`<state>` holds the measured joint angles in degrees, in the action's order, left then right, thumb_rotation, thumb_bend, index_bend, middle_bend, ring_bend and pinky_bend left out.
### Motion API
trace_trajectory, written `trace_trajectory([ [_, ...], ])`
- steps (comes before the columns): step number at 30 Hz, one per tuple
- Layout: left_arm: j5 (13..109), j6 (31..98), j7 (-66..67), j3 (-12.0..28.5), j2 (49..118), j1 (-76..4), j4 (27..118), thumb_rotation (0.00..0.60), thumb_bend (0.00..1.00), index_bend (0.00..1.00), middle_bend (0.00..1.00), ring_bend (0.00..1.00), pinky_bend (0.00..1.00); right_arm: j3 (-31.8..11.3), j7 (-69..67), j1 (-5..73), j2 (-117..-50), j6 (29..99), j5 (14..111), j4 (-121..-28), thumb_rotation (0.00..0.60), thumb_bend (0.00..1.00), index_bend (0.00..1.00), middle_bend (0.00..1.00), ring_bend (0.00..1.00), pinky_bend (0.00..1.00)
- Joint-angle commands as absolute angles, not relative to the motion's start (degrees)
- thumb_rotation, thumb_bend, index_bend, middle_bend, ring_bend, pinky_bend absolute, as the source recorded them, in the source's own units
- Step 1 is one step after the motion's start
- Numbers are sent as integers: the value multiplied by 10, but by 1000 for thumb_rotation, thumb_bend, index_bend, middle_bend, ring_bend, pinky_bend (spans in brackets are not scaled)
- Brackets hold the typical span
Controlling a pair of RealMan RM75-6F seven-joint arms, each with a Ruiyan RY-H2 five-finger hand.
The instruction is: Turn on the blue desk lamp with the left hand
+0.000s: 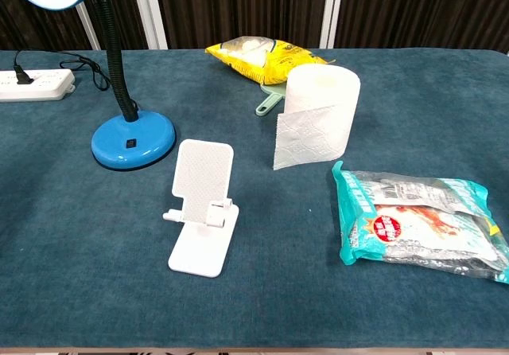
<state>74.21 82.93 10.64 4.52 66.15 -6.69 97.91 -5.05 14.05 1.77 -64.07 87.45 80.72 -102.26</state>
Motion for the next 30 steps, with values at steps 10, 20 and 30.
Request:
trace_trajectory([
  [10, 740, 829, 109, 45, 657, -63, 987, 600, 168, 99, 123, 15, 19, -50, 141, 19, -642, 871, 808, -1023, 600, 249, 57, 18, 57, 36],
  [20, 758, 811, 99, 38, 673, -71, 975, 600, 269, 93, 139, 21, 54, -54, 143, 17, -644, 873, 799, -1022, 600, 248, 57, 18, 57, 36],
  [30, 749, 778, 120, 63, 733, -111, 971, 600, 381, 172, 460, 463, 640, -57, 145, 18, -645, 873, 793, -1024, 600, 248, 57, 18, 57, 36],
])
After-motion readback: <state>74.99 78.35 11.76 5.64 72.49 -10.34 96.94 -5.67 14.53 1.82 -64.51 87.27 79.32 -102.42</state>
